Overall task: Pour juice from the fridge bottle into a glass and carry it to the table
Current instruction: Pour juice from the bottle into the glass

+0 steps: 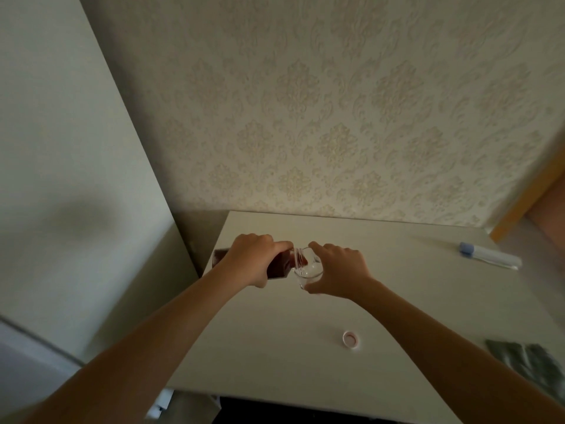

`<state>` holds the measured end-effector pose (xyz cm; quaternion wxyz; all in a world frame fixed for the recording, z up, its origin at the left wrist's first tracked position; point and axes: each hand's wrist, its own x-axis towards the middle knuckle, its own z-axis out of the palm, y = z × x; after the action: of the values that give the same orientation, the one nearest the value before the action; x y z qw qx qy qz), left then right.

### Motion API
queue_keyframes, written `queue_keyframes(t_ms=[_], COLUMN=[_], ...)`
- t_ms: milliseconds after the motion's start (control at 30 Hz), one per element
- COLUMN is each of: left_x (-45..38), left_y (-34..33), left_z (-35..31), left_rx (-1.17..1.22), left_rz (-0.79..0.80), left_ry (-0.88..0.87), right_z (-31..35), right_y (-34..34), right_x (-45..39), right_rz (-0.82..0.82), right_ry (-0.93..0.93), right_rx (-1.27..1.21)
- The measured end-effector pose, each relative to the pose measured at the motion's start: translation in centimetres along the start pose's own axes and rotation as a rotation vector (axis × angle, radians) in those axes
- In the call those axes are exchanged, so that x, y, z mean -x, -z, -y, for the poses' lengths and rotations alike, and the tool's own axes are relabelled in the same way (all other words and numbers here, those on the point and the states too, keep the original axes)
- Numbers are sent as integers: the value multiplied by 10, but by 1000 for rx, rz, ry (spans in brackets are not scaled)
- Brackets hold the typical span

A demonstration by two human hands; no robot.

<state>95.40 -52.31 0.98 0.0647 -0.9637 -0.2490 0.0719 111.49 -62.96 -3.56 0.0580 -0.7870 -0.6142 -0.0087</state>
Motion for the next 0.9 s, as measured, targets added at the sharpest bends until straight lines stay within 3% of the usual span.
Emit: queue_keyframes(t_ms=[900], left_x=[-4], left_y=[-2], left_z=[-6], left_rx=[-56], left_rz=[-8], left_ry=[-35], right_z=[-5], right_y=[-6], right_x=[-2], right_rz=[34], right_ry=[-22], right_rx=[2])
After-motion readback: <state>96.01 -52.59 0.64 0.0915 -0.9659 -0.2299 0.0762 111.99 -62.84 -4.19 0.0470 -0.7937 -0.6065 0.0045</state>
